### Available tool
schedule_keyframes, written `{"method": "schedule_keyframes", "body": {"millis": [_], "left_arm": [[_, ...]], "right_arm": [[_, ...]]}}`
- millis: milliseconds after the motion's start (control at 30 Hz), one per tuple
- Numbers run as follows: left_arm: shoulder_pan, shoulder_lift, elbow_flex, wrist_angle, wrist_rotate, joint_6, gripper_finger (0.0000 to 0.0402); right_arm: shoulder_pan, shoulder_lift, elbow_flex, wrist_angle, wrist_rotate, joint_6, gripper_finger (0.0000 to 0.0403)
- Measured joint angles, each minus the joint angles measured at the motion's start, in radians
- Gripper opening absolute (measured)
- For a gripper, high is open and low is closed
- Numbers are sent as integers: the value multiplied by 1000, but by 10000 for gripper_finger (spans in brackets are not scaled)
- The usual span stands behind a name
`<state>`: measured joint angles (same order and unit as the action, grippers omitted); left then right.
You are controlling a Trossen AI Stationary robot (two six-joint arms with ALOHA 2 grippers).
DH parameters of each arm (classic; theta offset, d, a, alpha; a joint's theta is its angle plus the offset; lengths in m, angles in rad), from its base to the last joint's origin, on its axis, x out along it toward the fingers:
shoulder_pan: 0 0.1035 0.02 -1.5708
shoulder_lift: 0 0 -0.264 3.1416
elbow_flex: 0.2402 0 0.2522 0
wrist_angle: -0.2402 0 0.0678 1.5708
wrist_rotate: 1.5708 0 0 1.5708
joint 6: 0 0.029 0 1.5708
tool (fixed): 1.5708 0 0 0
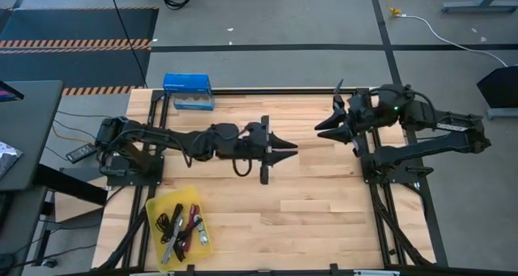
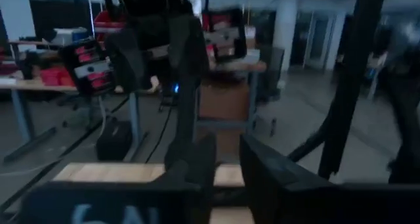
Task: Pick and place USB-C Cables
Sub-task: Move the yellow bin to the center of the table
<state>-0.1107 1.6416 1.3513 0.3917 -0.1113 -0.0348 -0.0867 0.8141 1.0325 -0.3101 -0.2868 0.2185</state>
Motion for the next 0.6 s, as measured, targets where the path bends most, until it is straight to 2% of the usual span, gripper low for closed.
{"method": "schedule_keyframes", "body": {"millis": [167,333,467,600], "left_arm": [[37,-53,-1,-135,6,17,10],[86,-166,0,-335,73,35,4],[112,-248,1,-508,139,60,3],[114,-317,0,-685,160,64,2]], "right_arm": [[12,25,0,-3,91,22,76],[41,100,0,97,106,-14,9],[54,172,0,203,107,-13,9],[53,185,0,201,129,-5,5]]}}
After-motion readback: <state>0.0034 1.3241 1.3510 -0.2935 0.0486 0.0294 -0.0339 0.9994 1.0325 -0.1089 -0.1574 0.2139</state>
